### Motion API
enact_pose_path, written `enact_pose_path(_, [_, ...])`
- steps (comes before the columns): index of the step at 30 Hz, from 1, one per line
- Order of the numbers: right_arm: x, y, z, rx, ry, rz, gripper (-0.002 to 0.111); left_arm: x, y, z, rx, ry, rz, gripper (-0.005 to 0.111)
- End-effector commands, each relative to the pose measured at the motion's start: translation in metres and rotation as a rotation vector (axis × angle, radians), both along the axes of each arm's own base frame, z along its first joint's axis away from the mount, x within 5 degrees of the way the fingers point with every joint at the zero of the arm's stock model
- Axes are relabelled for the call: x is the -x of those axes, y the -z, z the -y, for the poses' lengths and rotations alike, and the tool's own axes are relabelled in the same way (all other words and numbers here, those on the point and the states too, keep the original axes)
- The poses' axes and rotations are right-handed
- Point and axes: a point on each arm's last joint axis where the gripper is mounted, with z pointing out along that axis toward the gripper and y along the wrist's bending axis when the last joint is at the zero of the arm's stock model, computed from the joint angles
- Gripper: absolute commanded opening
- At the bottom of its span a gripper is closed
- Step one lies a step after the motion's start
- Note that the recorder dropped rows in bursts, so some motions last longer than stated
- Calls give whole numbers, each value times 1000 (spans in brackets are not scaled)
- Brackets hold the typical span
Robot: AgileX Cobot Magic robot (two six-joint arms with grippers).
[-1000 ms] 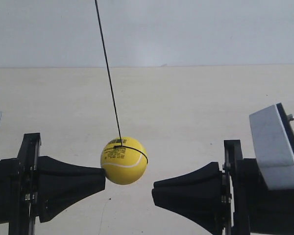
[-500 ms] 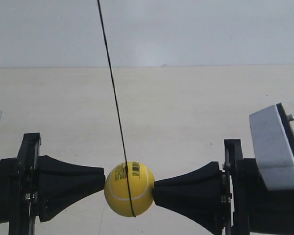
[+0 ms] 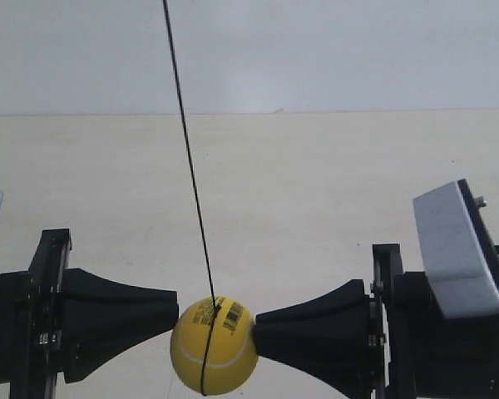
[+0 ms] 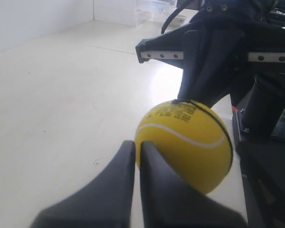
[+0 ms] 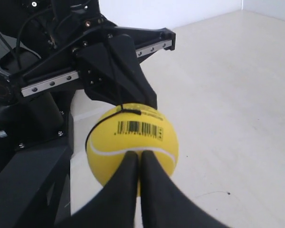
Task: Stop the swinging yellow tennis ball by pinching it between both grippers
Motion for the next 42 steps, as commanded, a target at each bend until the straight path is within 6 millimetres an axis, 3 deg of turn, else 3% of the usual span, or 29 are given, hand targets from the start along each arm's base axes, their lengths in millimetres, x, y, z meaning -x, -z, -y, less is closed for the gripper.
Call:
enact_pose_path(1, [-2,7,-5,-17,-46,-28,0,3,-1,1,18,22,-7,5])
enact_pose_path(42, [-3,7,-6,-25,-51,-1,0,3,-1,1,22,24,-6,5])
